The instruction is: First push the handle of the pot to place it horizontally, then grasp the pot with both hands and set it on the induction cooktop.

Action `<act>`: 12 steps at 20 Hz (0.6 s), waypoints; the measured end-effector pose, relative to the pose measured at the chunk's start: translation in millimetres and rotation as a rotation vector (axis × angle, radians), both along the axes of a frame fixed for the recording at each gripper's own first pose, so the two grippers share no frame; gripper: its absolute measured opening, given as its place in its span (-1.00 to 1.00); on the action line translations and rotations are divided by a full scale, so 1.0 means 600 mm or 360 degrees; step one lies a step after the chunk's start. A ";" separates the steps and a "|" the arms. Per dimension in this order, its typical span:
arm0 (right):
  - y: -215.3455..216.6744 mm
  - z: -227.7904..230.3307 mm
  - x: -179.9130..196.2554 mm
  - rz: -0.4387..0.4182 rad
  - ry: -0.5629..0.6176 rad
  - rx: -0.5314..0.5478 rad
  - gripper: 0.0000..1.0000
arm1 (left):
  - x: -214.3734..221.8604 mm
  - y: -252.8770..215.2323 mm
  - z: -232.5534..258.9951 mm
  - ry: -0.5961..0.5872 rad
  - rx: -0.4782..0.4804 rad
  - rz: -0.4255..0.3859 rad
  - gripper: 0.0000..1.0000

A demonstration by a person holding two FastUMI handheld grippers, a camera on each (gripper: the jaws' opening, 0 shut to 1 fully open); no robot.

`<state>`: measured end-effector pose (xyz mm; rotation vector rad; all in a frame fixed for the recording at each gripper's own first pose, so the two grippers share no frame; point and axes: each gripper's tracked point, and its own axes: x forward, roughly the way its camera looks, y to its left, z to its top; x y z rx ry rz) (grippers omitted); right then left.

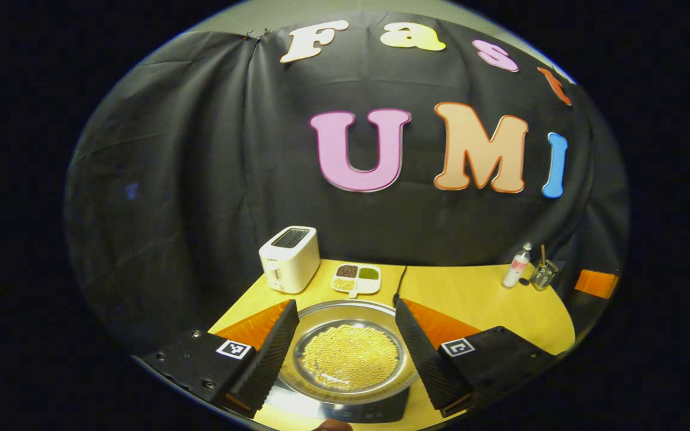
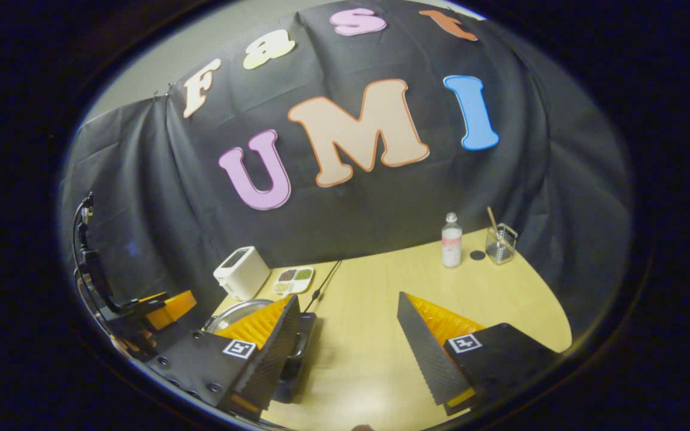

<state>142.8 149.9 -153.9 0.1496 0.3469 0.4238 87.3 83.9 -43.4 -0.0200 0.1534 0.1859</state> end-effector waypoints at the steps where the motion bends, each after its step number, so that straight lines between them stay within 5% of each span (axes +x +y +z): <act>1: -0.020 0.020 -0.001 0.0001 -0.0047 0.0007 0.83 | -0.005 -0.030 0.017 -0.0036 0.0006 -0.0019 0.98; 12: -0.202 0.181 -0.059 -0.0018 -0.0439 -0.0075 0.82 | -0.062 -0.265 0.120 -0.0291 0.0050 -0.0173 0.97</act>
